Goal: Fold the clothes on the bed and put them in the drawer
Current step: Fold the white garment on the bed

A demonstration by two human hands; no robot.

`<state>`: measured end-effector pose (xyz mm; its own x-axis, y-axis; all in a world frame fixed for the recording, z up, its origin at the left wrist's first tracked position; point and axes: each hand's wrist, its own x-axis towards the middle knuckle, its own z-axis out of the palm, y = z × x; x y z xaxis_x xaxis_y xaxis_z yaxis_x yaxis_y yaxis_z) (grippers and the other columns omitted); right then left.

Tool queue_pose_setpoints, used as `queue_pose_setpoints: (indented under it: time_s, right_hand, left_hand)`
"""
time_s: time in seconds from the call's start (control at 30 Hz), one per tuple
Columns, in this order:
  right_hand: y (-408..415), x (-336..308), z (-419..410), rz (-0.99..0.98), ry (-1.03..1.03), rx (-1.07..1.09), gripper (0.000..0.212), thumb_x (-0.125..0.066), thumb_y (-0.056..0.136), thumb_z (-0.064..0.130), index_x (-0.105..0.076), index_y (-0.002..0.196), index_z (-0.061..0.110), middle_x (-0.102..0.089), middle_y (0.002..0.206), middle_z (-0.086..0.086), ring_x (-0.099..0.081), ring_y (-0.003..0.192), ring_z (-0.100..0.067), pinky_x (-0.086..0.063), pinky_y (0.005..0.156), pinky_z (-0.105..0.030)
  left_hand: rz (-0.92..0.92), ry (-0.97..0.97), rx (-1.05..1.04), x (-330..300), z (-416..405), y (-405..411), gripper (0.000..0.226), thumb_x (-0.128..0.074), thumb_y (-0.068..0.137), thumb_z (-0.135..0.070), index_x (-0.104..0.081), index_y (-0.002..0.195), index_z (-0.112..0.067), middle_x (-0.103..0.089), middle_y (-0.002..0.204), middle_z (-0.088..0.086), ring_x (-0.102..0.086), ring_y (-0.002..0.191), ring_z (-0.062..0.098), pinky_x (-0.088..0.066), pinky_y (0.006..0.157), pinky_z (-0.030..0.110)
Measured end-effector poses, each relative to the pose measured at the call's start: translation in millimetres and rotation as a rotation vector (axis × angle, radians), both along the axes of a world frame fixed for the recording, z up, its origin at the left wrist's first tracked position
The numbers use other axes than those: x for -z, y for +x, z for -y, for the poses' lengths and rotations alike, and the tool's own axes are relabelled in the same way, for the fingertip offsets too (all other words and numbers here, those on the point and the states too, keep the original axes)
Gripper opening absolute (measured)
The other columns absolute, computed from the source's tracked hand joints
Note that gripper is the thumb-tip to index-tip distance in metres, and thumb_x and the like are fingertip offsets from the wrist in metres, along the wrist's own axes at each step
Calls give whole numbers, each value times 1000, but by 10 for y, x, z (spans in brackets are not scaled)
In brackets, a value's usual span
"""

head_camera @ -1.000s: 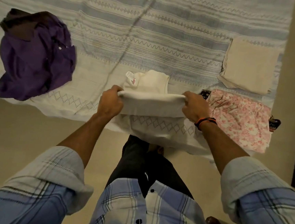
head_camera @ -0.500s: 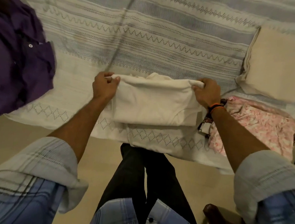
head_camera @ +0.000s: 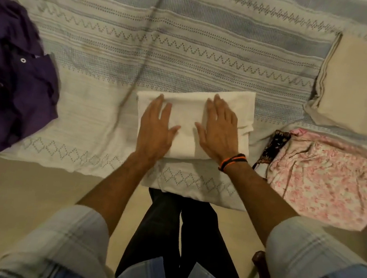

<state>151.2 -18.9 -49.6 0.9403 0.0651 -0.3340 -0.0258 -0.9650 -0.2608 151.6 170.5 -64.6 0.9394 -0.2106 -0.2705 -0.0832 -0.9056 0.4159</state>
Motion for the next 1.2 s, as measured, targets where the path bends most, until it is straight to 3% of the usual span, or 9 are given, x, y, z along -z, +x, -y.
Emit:
queue_pose_setpoints:
  time_s: [0.13,0.27,0.43,0.57,0.7,0.87,1.03,1.1,1.2]
  right_hand:
    - [-202,274,-51,-41,-52,-58,78,-39,99,52,-13,157,7,-5,164,-19,-8,152,-34,-13,122,-52]
    - [-253,463,162,-30,-110,-88,85,-30,98,62,-8,157,4,-2,165,-16,0,153,-31,-7,122,-54]
    - [-260,549,362,-22,-115,-44,94,-32,96,68,-5,156,1,0,165,-16,2,153,-27,-2,124,-49]
    - [-193,382,149,39,-58,43,92,-36,97,61,-7,155,-3,-2,163,-23,-1,153,-34,-4,123,-53]
    - [-96,399,-142,128,-6,-123,75,-39,101,45,-14,155,0,-8,163,-24,-6,152,-33,-6,123,-51]
    - [-40,597,136,104,-84,-107,81,-33,99,59,-15,157,5,-9,163,-21,-6,153,-32,-7,122,-53]
    - [-93,521,495,44,-114,-65,86,-27,99,62,-9,156,-1,-5,164,-20,-3,153,-31,-7,124,-48]
    - [-108,422,520,41,-51,-16,84,-35,99,54,-11,155,-3,-7,163,-23,-7,152,-33,-9,124,-47]
    - [-174,207,544,83,33,234,80,-51,94,42,-20,152,-4,-17,160,-26,-18,149,-36,-13,122,-43]
  left_hand:
    - [-94,137,115,187,102,-238,86,-39,95,-60,-9,156,-8,6,161,22,4,149,39,-7,120,56]
    - [-95,183,110,341,26,-195,98,-33,90,-73,-1,156,-8,8,162,18,9,150,36,-2,119,58]
    - [-60,196,141,406,-76,-90,112,-36,82,-84,-1,156,-8,7,163,17,9,150,34,-1,120,57]
    - [-55,171,123,266,8,-103,109,-38,84,-80,-2,156,-6,8,161,22,10,149,38,2,119,58]
    - [36,70,160,235,186,-124,85,-47,95,-52,-9,155,-4,2,161,25,7,149,39,-1,119,58]
    - [6,148,107,394,-8,-121,93,-38,93,-67,-7,156,-5,2,163,18,6,150,34,-3,120,55]
    - [-16,93,139,318,-93,-81,90,-41,95,-62,-7,156,-5,2,163,16,5,151,32,-4,121,53]
    - [-21,79,98,260,-111,-95,88,-44,95,-58,-10,155,-5,0,163,18,1,151,33,-6,121,52]
    - [-50,58,-97,110,-172,-168,89,-49,93,-56,-12,155,-4,-8,161,20,-9,150,33,-13,121,48]
